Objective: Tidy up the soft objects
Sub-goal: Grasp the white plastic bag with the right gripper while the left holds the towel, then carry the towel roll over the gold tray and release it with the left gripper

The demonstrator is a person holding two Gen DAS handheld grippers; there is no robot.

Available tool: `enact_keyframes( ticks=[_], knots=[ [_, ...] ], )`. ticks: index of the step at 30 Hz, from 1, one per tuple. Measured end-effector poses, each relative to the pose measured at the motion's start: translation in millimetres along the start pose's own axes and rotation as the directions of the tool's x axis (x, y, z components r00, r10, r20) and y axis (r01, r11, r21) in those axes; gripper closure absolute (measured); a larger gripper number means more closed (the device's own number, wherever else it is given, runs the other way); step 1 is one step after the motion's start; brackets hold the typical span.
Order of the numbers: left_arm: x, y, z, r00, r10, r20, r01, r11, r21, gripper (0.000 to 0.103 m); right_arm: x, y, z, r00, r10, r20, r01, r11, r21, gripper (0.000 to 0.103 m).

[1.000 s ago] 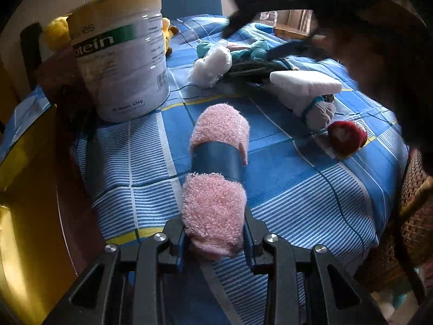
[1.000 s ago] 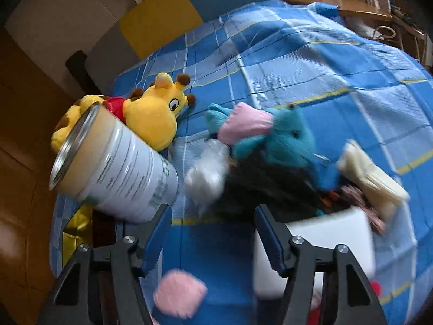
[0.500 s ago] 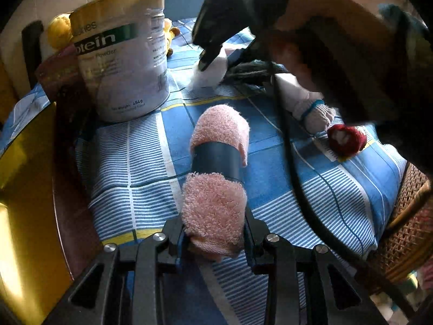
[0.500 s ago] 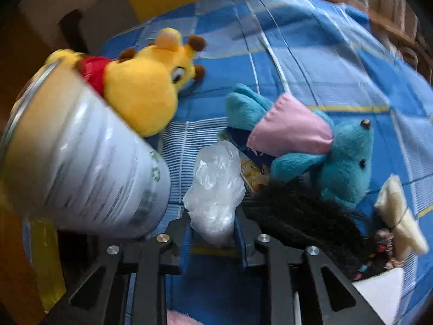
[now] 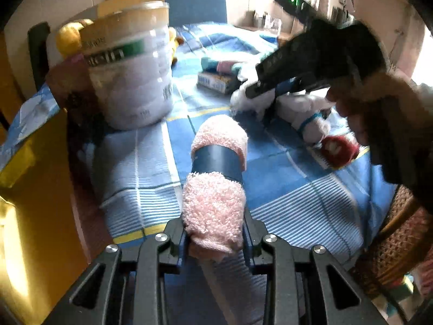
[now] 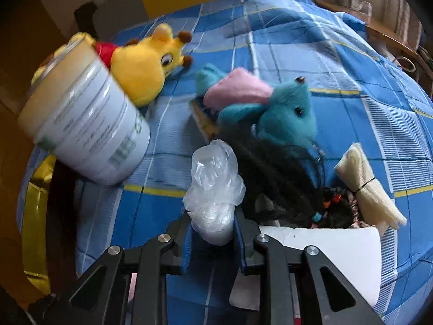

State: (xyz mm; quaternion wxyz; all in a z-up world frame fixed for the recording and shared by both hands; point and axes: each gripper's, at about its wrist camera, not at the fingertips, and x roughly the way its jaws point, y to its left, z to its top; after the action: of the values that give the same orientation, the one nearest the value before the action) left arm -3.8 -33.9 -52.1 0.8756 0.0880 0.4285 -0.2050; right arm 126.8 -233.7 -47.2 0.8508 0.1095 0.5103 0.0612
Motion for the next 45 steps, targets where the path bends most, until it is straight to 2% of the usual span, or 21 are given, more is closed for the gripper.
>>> enact_keyframes(
  ticks=[4,9,14,19,23,27,32,37,40,43,45],
  knots=[
    [-21,7,4,0.999,-0.001,0.036,0.002,0.999,-0.032,0.071,-4,-9,1,1.0,-0.001,0.008,0.001,1.0,0.005,0.078],
    [-21,9,1,1.0,-0.004,0.026,0.006,0.999,-0.049,0.073,-7,-2,3,1.0,-0.023,0.015,0.023,1.0,-0.021,0.078],
    [-35,17,6,0.998,-0.009,0.065,0.014,0.997,-0.082,0.073,-8,-2,0,0.999,-0.031,0.028,0.031,0.999,-0.017,0.078],
    [-51,33,8,0.996,0.0,0.091,0.014,0.988,-0.154,0.073,-6,-3,3,0.999,-0.032,0.03,0.033,0.999,-0.015,0.078],
    [-63,60,9,0.995,0.013,0.098,0.013,0.966,-0.258,0.073,-7,-4,3,0.999,-0.034,0.031,0.034,0.999,-0.012,0.078],
    [-68,104,9,0.994,0.076,0.084,-0.038,0.924,-0.381,0.073,-7,-4,3,0.999,-0.038,0.036,0.039,0.999,-0.011,0.078],
    [-59,174,-3,0.985,0.171,-0.012,-0.151,0.83,-0.536,0.072,-6,-1,1,0.998,-0.051,0.036,0.052,0.998,-0.029,0.078],
    [-44,234,-24,0.956,0.263,-0.131,-0.286,0.733,-0.617,0.071,-5,1,1,0.998,-0.056,0.039,0.057,0.998,-0.035,0.078],
    [-41,259,-39,0.935,0.306,-0.179,-0.347,0.689,-0.636,0.069,-8,1,4,0.999,-0.029,0.04,0.03,1.0,-0.01,0.078],
    [-45,271,-48,0.933,0.31,-0.183,-0.351,0.669,-0.655,0.064,-14,4,17,0.998,-0.02,0.053,0.02,1.0,0.007,0.078],
    [-48,273,-52,0.935,0.307,-0.175,-0.343,0.668,-0.661,0.054,-20,9,32,0.997,-0.02,0.071,0.02,1.0,0.011,0.078]
  ],
)
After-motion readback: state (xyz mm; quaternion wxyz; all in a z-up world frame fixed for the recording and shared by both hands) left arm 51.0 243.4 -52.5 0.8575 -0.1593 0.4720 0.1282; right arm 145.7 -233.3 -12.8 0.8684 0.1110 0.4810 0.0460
